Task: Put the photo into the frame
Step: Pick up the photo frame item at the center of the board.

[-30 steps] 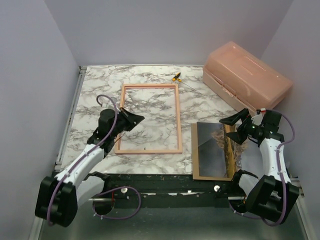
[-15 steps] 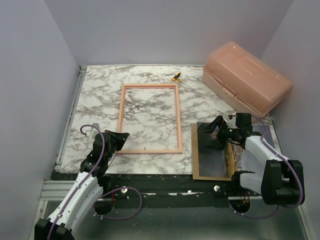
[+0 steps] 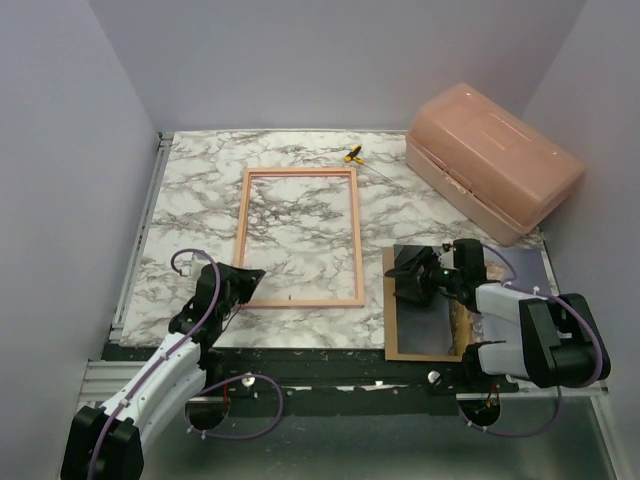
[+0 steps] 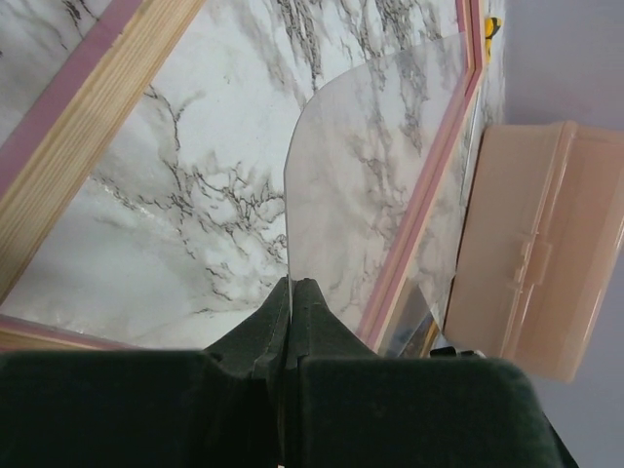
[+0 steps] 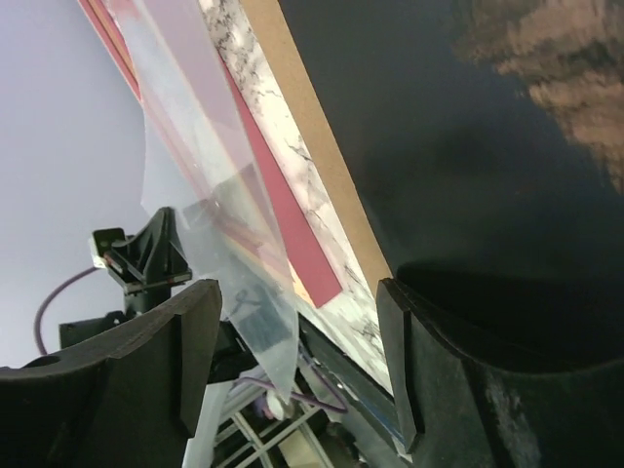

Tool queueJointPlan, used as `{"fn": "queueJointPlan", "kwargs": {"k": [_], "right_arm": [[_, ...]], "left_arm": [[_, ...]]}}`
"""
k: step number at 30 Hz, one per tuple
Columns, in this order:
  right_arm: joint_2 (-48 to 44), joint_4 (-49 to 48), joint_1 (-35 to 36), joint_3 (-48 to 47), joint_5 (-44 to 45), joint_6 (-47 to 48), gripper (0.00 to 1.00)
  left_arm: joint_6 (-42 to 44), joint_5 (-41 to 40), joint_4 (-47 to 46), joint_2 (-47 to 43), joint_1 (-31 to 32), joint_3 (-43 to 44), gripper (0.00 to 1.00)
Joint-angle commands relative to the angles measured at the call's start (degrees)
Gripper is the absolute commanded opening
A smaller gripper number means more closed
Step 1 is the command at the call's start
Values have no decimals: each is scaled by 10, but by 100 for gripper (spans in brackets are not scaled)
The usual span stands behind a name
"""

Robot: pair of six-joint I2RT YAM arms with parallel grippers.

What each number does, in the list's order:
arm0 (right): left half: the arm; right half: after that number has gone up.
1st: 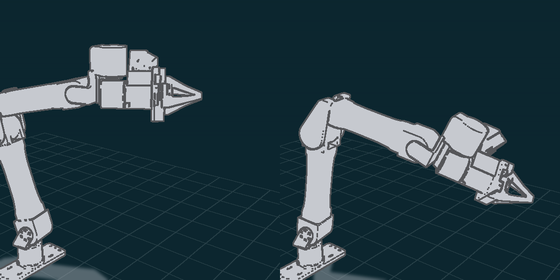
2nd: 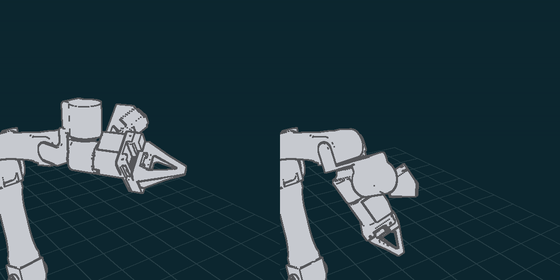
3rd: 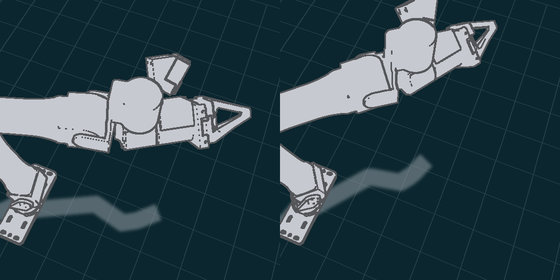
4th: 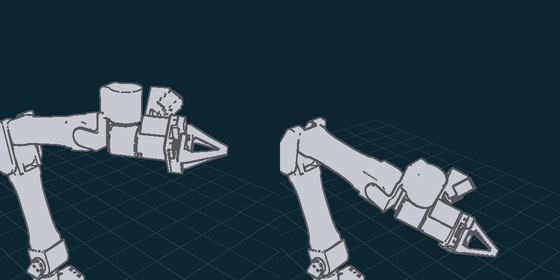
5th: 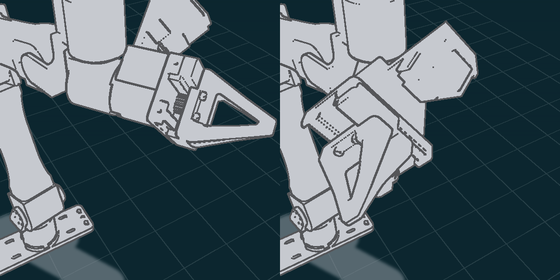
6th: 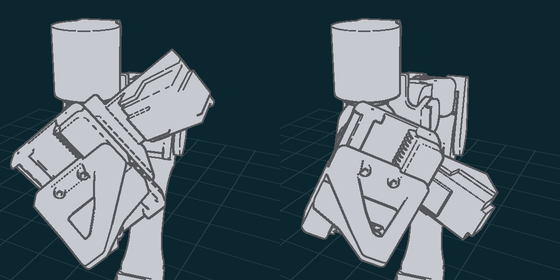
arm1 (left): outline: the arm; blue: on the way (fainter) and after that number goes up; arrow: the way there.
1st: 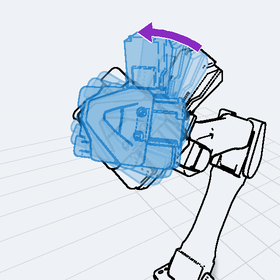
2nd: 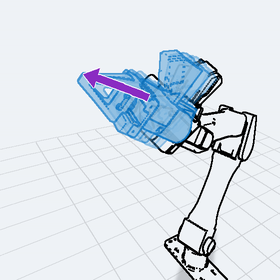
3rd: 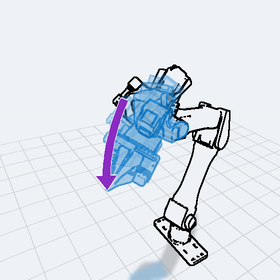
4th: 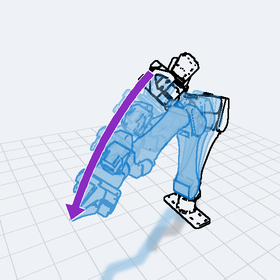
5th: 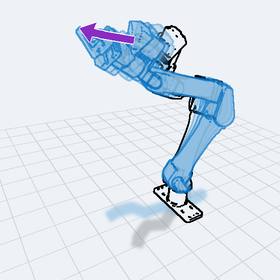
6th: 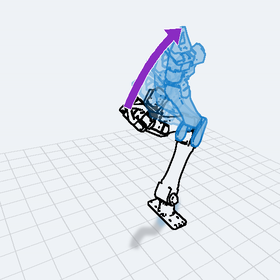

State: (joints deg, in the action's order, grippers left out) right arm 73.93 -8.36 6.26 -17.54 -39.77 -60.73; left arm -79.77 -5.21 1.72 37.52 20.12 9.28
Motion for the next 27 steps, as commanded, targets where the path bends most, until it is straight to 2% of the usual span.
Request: {"fn": "queueJointPlan", "kwargs": {"k": [1, 8, 12, 16, 19, 22, 27], "right_arm": [[38, -147, 13, 15, 21, -53, 70], [112, -246, 51, -10, 13, -92, 63], [149, -287, 79, -8, 29, -120, 55], [179, -415, 97, 22, 29, -180, 41], [193, -488, 109, 31, 29, -212, 37], [196, -501, 120, 20, 34, -215, 30], [181, -454, 127, 2, 43, -198, 7]], "left_arm": [[-17, 16, -36, 2, 7, -3, 0], [-23, 29, -51, -6, 9, -19, 0], [-31, 33, -61, -11, 13, -26, 0], [-32, 36, -60, -12, 16, -28, 0], [-35, 40, -62, -15, 18, -31, 0], [-36, 45, -67, -17, 19, -35, 0], [-36, 44, -59, -27, 20, -38, 0]]}}
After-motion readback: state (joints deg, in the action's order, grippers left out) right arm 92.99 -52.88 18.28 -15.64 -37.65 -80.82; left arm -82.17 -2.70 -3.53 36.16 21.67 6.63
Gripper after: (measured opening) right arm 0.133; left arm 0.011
